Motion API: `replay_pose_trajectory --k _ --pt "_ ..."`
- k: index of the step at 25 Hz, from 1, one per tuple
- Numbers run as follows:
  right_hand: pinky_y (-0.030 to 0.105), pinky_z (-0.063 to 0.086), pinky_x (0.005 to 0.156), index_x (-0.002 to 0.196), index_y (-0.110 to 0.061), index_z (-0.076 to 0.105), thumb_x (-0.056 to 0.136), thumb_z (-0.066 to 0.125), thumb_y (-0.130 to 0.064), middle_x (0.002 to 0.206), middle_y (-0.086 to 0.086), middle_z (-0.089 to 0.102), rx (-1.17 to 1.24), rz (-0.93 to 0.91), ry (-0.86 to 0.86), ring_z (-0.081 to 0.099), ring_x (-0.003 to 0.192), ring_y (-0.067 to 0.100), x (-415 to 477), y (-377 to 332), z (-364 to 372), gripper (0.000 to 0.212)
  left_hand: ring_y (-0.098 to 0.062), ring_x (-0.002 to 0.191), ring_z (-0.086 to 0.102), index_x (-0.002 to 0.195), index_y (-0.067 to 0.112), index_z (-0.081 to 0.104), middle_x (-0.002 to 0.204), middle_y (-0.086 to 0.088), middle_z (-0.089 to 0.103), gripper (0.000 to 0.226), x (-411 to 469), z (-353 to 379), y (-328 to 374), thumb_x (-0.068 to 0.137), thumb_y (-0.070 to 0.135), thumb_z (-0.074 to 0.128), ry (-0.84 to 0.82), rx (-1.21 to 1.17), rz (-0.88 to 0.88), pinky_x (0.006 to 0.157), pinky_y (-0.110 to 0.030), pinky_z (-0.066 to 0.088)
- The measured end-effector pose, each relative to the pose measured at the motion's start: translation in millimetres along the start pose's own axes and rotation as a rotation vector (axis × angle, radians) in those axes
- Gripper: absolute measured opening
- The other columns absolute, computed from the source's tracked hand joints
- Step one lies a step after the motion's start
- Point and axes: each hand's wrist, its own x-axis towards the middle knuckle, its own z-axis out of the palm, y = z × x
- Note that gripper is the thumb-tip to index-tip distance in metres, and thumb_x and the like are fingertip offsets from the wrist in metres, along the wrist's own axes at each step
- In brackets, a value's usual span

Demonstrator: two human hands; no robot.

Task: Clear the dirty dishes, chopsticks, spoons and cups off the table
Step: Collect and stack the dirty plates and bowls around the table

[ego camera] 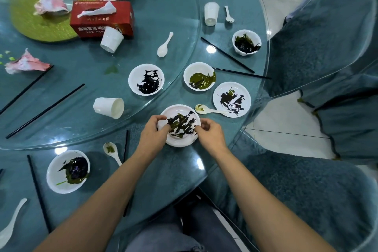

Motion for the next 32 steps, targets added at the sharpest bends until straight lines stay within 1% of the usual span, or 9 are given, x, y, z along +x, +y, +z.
replay_pose_trajectory --k 2,5,9,12,16,20,22,29,32 --pt "0.030 0.054 0.091 0.105 -0.026 0.069 0.091 0.065 -0.019 0.094 -0.011 0.072 0.011 0.009 0.033 0.067 0.093 0.008 -6.7 1.8 -5.3 0.016 -0.019 0.110 0.063 0.117 0.033 0.060 0.118 0.000 0.066 0.027 -6.7 1.0 2.0 0.091 0.025 0.062 -0.022 0.004 0.031 0.097 -0.042 0.051" --pt "0.029 0.053 0.092 0.116 -0.017 0.070 0.092 0.065 -0.020 0.101 -0.007 0.072 0.034 0.026 0.094 0.067 0.096 0.010 -11.1 3.6 -17.4 0.025 -0.017 0.106 0.064 0.118 0.030 0.061 0.116 0.001 0.066 0.027 -12.5 8.7 11.6 0.093 0.022 0.062 -0.058 0.006 0.072 0.084 -0.032 0.049" --pt "0.028 0.051 0.091 0.116 -0.018 0.071 0.092 0.066 -0.019 0.097 -0.009 0.071 0.065 0.049 0.183 0.066 0.094 0.010 -10.6 9.5 -40.8 0.025 -0.013 0.104 0.062 0.121 0.026 0.060 0.119 0.000 0.065 0.028 -17.5 29.8 28.3 0.095 0.018 0.061 -0.110 0.023 0.086 0.073 -0.021 0.044" --pt "0.036 0.054 0.097 0.118 -0.019 0.070 0.090 0.066 -0.019 0.099 -0.008 0.072 0.104 0.050 0.220 0.068 0.096 0.012 2.5 11.7 -61.3 0.028 -0.017 0.109 0.062 0.121 0.028 0.060 0.121 -0.001 0.064 0.029 -11.6 50.0 43.0 0.093 0.022 0.061 -0.133 0.038 0.089 0.078 -0.025 0.047" --pt "0.028 0.052 0.090 0.128 -0.011 0.066 0.092 0.065 -0.016 0.102 -0.003 0.070 0.102 0.052 0.255 0.065 0.092 0.012 25.0 10.3 -97.7 0.037 -0.021 0.111 0.063 0.121 0.030 0.059 0.121 -0.001 0.064 0.032 1.3 83.3 67.2 0.089 0.026 0.061 -0.163 0.055 0.102 0.096 -0.041 0.052" --pt "0.036 0.051 0.100 0.129 -0.011 0.066 0.090 0.067 -0.018 0.104 0.000 0.070 0.074 0.065 0.310 0.067 0.100 0.018 51.6 10.2 -124.3 0.040 -0.022 0.110 0.062 0.123 0.028 0.059 0.122 -0.002 0.063 0.031 15.5 114.3 88.1 0.092 0.021 0.062 -0.177 0.079 0.091 0.089 -0.035 0.050" --pt "0.037 0.051 0.101 0.129 -0.012 0.066 0.090 0.067 -0.019 0.107 0.001 0.071 0.070 0.072 0.307 0.067 0.102 0.019 64.2 9.3 -132.7 0.040 -0.023 0.111 0.062 0.123 0.028 0.058 0.124 -0.003 0.063 0.032 26.5 126.4 94.8 0.092 0.022 0.062 -0.183 0.097 0.079 0.092 -0.038 0.051" --pt "0.032 0.054 0.090 0.109 -0.018 0.072 0.090 0.065 -0.016 0.092 -0.007 0.070 0.073 0.058 0.300 0.067 0.091 0.014 95.7 7.1 -148.1 0.020 -0.025 0.116 0.058 0.123 0.035 0.055 0.123 -0.001 0.063 0.039 45.2 151.9 111.3 0.085 0.037 0.061 -0.203 0.171 0.035 0.102 -0.048 0.049" --pt "0.032 0.055 0.090 0.105 -0.023 0.071 0.089 0.065 -0.017 0.092 -0.006 0.071 0.075 0.062 0.292 0.068 0.092 0.015 103.7 8.5 -149.7 0.017 -0.027 0.119 0.057 0.114 0.045 0.054 0.121 0.000 0.064 0.046 55.7 159.8 109.2 0.068 0.052 0.057 -0.199 0.185 0.012 0.099 -0.051 0.051"
